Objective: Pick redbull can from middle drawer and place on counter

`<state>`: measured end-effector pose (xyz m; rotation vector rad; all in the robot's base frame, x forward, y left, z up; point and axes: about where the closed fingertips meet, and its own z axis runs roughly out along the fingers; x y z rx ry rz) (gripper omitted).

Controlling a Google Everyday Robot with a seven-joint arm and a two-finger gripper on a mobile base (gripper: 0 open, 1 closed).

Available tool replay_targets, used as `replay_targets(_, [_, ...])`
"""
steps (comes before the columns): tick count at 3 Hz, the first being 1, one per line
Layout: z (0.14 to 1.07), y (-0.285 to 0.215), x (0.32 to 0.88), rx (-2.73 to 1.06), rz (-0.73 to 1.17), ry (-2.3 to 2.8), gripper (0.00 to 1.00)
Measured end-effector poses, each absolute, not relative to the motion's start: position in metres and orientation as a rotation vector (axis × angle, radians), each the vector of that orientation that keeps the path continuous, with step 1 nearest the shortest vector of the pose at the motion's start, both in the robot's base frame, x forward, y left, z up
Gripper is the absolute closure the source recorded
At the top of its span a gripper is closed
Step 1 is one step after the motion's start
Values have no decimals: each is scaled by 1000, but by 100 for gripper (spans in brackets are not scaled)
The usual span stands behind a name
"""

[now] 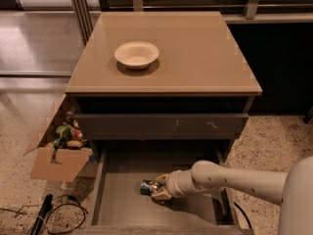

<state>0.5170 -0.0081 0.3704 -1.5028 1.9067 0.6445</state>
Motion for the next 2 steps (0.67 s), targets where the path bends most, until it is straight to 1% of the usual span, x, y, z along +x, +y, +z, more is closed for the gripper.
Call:
replay_targets(1, [383, -13, 518, -1491, 660, 1895, 100])
replay_targets(2, [415, -21, 515, -1476, 678, 1848, 100])
